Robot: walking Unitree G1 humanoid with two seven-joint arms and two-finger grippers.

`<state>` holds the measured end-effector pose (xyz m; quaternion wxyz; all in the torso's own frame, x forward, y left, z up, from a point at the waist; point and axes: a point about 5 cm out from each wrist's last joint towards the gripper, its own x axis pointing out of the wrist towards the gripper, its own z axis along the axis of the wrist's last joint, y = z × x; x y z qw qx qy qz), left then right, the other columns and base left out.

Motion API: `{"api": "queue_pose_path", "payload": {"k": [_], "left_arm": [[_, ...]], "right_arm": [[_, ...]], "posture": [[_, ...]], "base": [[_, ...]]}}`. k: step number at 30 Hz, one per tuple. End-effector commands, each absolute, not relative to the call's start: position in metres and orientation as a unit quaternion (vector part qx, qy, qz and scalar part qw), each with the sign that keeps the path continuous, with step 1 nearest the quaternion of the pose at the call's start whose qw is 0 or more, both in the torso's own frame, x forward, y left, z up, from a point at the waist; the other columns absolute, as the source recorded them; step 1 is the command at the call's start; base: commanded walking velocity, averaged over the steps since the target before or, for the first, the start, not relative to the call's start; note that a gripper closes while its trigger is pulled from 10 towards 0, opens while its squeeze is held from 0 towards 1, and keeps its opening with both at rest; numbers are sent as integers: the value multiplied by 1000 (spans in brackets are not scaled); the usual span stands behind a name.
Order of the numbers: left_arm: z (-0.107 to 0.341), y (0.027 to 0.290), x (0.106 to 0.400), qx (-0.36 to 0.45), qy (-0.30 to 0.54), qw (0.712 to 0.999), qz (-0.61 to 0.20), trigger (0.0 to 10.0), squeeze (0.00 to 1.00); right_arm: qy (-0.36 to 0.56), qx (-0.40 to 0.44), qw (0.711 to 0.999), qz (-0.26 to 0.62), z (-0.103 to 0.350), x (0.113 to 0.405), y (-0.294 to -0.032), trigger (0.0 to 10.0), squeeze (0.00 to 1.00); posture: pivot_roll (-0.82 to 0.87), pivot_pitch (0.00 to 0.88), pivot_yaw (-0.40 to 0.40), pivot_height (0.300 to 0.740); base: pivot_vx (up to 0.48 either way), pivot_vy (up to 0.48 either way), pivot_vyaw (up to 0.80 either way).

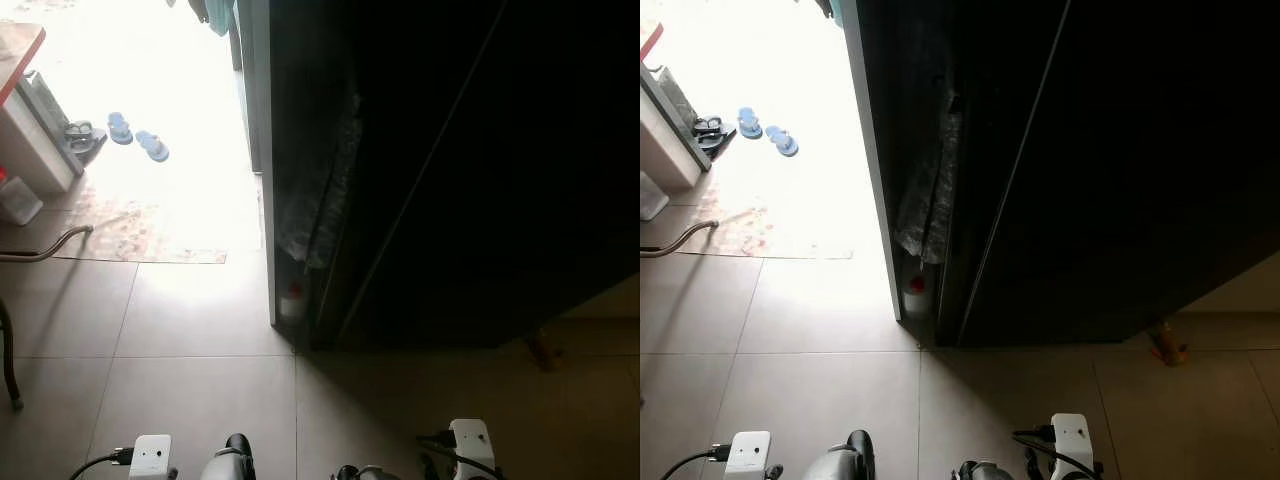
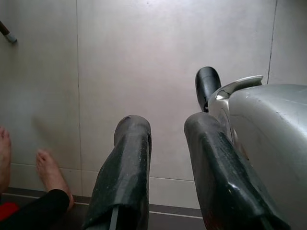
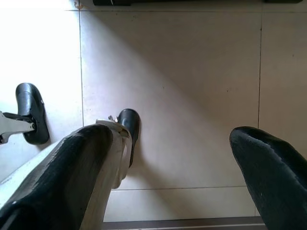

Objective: Restocking fridge

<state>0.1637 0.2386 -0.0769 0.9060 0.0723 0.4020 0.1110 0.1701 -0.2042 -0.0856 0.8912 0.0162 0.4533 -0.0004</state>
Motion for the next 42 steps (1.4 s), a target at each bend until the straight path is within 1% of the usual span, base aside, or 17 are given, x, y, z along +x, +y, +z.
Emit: {"api": "queue_pose_path", "payload": {"k": [1, 13, 18, 25, 33, 42], "left_arm": [[-82, 238, 153, 78, 421, 897, 106, 10000, 0], [-80, 242, 156, 90, 422, 897, 94, 10000, 0], [-79, 245, 158, 97, 421, 897, 91, 10000, 0], [-77, 248, 160, 104, 419, 898, 87, 10000, 0], [-76, 250, 161, 107, 418, 898, 85, 10000, 0], [-76, 249, 162, 104, 419, 898, 86, 10000, 0]], "right_arm": [[470, 24, 882, -8, -91, 156, -207, 10000, 0], [464, 46, 884, -18, -91, 157, -203, 10000, 0], [460, 58, 886, -18, -91, 160, -198, 10000, 0], [458, 65, 886, -18, -91, 161, -195, 10000, 0], [460, 67, 885, -21, -91, 161, -195, 10000, 0], [463, 65, 884, -25, -91, 162, -195, 10000, 0]], "posture": [[-28, 249, -92, 740], [-27, 243, -70, 740], [-28, 220, -41, 740], [-29, 200, -20, 740], [-32, 189, -10, 740], [-31, 182, -12, 740]], "base": [[0, -371, 0], [0, -376, 0], [0, -382, 0], [0, -382, 0], [0, -378, 0], [0, 0, 0]]}}
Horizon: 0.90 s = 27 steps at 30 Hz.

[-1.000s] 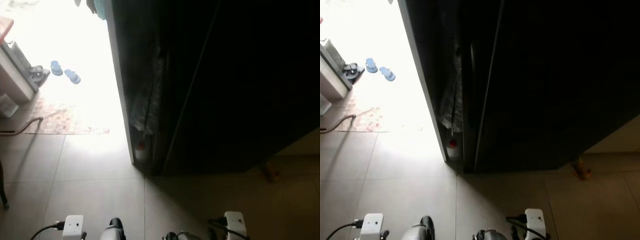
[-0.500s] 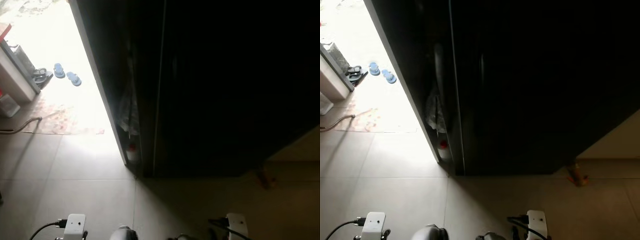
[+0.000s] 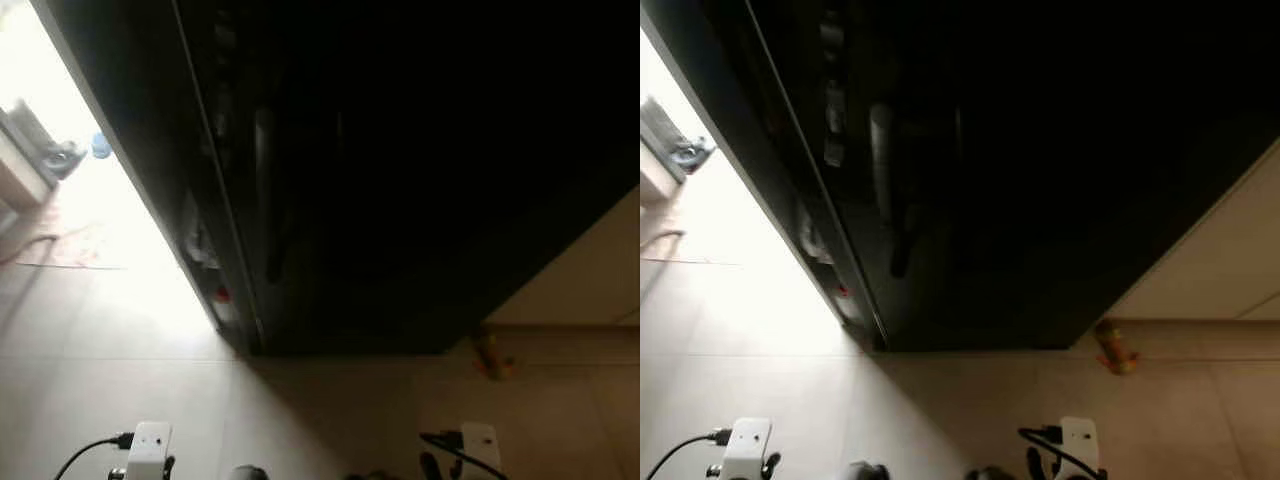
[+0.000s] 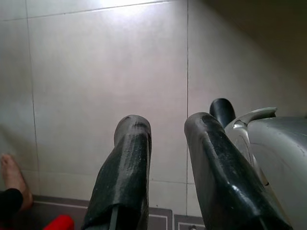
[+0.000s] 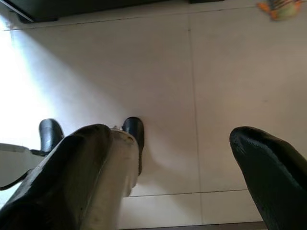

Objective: Restocking fridge

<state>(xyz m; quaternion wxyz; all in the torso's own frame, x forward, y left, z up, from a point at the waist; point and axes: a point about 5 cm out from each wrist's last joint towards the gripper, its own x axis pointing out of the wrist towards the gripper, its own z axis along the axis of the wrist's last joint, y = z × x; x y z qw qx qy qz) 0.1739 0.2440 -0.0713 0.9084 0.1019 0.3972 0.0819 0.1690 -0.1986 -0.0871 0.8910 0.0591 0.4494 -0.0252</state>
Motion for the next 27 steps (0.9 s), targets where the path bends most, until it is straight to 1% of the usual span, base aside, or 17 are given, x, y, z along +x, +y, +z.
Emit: {"api": "queue_pose_path", "payload": {"k": [1, 14, 27], "left_arm": [[-76, 249, 162, 104, 420, 898, 86, 10000, 0], [-78, 248, 160, 89, 422, 897, 97, 10000, 0], [-78, 248, 160, 85, 421, 898, 98, 10000, 0]], "right_arm": [[463, 64, 884, -25, -91, 162, -195, 10000, 0], [462, 61, 885, -17, -90, 165, -194, 10000, 0], [463, 59, 884, -13, -90, 165, -194, 10000, 0]], "posture": [[-30, 181, -13, 740], [-27, 177, -20, 740], [-27, 174, -22, 740]], "base": [[0, 0, 0], [0, 0, 0], [0, 347, 0]]}}
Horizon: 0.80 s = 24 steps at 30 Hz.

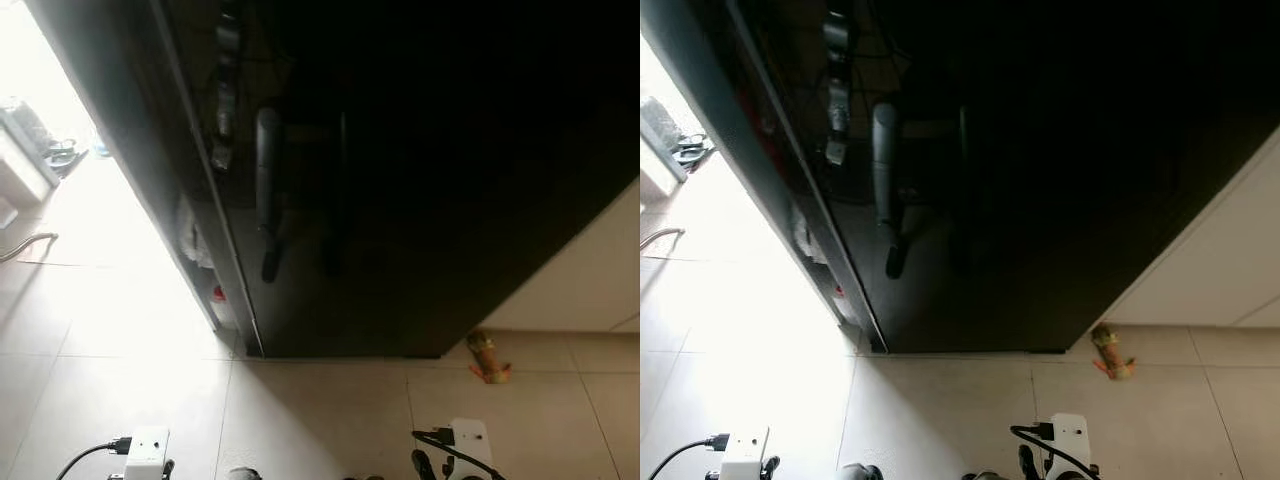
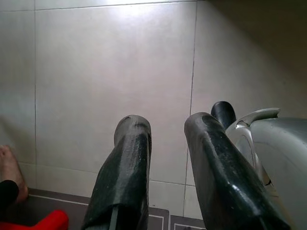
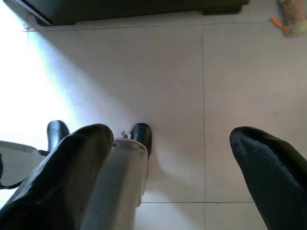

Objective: Restocking fridge

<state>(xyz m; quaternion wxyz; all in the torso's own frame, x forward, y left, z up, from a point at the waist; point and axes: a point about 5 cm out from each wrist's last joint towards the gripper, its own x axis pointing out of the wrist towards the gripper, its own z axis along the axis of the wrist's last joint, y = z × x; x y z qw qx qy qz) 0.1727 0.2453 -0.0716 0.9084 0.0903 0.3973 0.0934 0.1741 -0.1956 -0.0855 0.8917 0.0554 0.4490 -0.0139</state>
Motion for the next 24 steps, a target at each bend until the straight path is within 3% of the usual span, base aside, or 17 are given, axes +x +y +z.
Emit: {"api": "queue_pose_path", "payload": {"k": [1, 24], "left_arm": [[-78, 248, 160, 85, 421, 898, 98, 10000, 0], [-78, 247, 161, 81, 421, 898, 101, 10000, 0]], "right_arm": [[463, 59, 884, -13, -90, 165, -194, 10000, 0], [459, 59, 886, -10, -89, 167, -195, 10000, 0]], "posture": [[-27, 174, -22, 740], [-29, 186, -27, 740]], "base": [[0, 345, 0], [0, 334, 0]]}}
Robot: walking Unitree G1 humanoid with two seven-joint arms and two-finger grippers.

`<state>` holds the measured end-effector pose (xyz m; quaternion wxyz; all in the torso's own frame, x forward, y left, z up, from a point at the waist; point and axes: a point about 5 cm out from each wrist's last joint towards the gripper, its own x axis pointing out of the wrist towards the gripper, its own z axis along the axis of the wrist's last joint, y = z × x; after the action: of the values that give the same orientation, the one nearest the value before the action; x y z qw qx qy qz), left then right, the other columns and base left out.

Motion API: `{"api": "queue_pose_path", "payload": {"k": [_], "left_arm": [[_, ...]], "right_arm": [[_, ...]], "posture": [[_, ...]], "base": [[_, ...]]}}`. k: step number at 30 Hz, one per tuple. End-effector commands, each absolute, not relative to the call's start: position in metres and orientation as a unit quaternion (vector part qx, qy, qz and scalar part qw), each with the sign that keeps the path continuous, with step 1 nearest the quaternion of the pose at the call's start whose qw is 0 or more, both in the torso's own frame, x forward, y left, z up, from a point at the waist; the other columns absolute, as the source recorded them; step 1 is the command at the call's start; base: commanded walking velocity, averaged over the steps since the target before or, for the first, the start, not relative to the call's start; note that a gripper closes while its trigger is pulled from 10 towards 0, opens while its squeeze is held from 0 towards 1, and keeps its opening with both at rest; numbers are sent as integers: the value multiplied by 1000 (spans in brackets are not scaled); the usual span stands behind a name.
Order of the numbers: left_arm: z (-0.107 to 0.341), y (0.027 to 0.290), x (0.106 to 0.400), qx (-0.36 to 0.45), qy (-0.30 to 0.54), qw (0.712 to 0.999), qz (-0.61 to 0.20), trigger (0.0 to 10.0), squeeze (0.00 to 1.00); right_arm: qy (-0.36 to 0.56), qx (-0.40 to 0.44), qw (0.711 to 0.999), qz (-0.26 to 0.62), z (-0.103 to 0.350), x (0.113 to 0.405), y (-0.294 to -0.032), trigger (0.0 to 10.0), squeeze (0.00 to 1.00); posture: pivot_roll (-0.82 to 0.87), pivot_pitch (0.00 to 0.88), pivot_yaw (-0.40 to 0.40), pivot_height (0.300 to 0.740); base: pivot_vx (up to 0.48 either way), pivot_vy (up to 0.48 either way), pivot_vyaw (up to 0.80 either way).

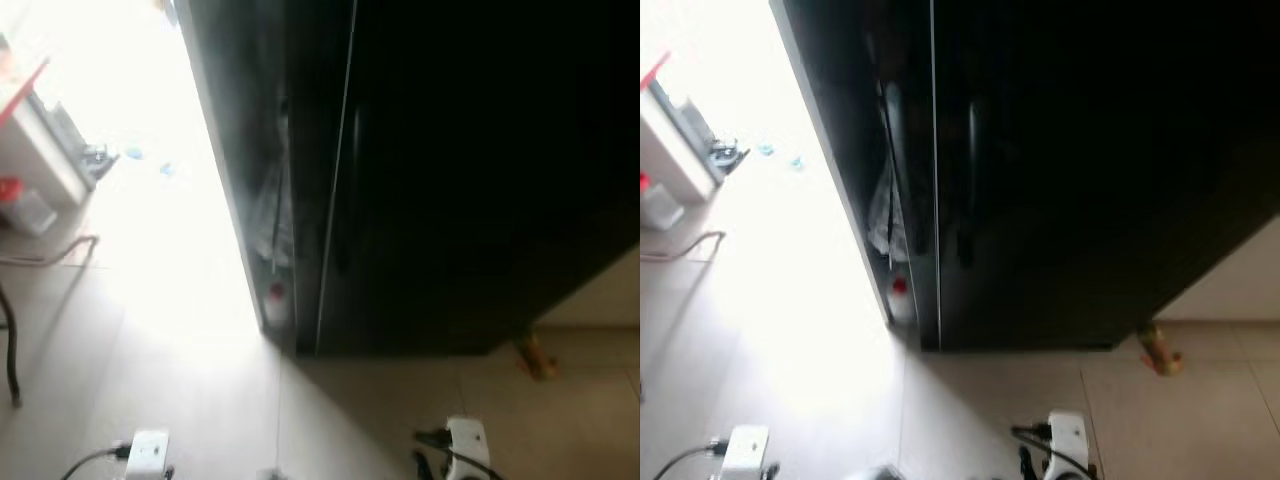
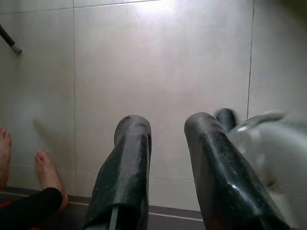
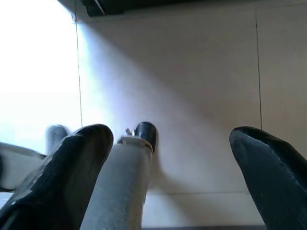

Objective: Restocking fridge

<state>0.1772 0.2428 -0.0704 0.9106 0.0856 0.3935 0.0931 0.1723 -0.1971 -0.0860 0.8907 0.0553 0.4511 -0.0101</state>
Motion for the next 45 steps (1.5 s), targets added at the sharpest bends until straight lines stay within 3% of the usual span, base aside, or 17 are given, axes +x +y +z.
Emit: {"api": "queue_pose_path", "payload": {"k": [1, 35, 45], "left_arm": [[-78, 247, 161, 81, 421, 898, 101, 10000, 0], [-78, 244, 161, 76, 419, 899, 102, 10000, 0], [-78, 244, 161, 78, 419, 899, 99, 10000, 0]], "right_arm": [[459, 59, 887, -10, -89, 167, -194, 10000, 0], [457, 49, 888, 14, -87, 168, -196, 10000, 0], [459, 45, 887, 20, -87, 168, -196, 10000, 0]], "posture": [[-29, 188, -28, 740], [-15, 216, -48, 740], [-13, 206, -48, 740]], "base": [[0, 334, 0], [0, 313, 0], [0, 0, 0]]}}
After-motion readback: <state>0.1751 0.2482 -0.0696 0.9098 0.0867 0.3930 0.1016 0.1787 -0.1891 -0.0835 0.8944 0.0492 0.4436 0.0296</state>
